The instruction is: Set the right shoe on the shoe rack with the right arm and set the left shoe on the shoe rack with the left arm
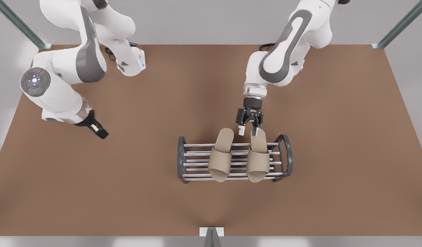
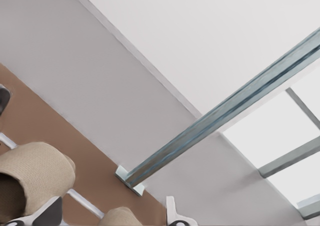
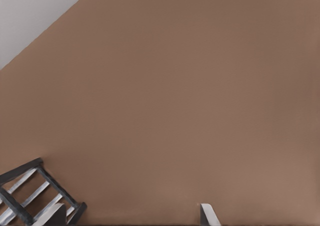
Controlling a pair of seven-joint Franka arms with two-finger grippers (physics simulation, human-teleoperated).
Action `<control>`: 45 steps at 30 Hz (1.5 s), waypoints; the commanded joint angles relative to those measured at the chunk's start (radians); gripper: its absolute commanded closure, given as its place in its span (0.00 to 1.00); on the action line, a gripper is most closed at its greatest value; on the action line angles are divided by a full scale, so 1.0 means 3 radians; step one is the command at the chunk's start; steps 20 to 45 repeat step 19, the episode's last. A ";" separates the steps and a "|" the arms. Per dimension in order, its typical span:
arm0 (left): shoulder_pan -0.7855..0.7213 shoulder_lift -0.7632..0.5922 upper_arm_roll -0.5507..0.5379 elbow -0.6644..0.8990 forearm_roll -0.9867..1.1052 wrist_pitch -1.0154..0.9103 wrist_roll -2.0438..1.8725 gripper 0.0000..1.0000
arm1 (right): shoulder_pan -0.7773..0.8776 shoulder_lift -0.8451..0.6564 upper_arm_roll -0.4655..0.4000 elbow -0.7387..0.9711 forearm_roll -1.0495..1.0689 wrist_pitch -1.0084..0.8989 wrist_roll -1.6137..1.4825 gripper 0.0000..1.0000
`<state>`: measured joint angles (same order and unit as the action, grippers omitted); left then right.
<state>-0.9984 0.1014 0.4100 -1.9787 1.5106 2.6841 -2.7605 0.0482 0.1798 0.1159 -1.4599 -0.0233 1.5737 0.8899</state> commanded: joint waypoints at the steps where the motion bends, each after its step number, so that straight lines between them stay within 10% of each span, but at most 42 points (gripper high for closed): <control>1: -0.0062 -0.0011 0.0024 0.0407 -0.3315 -0.2798 0.6319 0.00 | -0.0201 -0.0109 0.0258 -0.0211 0.0006 -0.0050 -0.2496 0.00; 3: 0.0076 -0.0011 0.0402 0.1088 -0.4697 -0.3680 0.7999 0.00 | -0.0227 -0.0093 0.0248 -0.0165 -0.0065 -0.0265 -0.2307 0.00; 7: 0.0081 0.0005 0.1272 0.1631 -0.4923 -0.4166 0.9677 0.00 | -0.0186 -0.0073 0.0258 -0.0129 -0.0071 -0.0372 -0.2261 0.00; 8: 0.0142 0.0086 0.1236 0.1743 -0.4923 -0.4197 0.9667 0.00 | -0.0186 -0.0073 0.0263 -0.0124 -0.0065 -0.0424 -0.2261 0.00; 10: 0.1991 0.0097 -0.0689 0.1953 -0.4862 -0.4238 0.9586 0.00 | -0.0191 -0.0037 0.0263 -0.0124 -0.0060 -0.0475 -0.2261 0.00; 12: 0.2632 0.0122 -0.1509 0.1948 -0.4769 -0.4197 0.9228 0.00 | -0.0191 -0.0022 0.0273 -0.0114 -0.0055 -0.0475 -0.2261 0.00; 45: 0.2745 0.0286 -0.1541 0.1948 -0.4769 -0.4064 0.9222 0.00 | -0.0181 0.0050 0.0279 -0.0068 -0.0065 -0.0485 -0.2266 0.00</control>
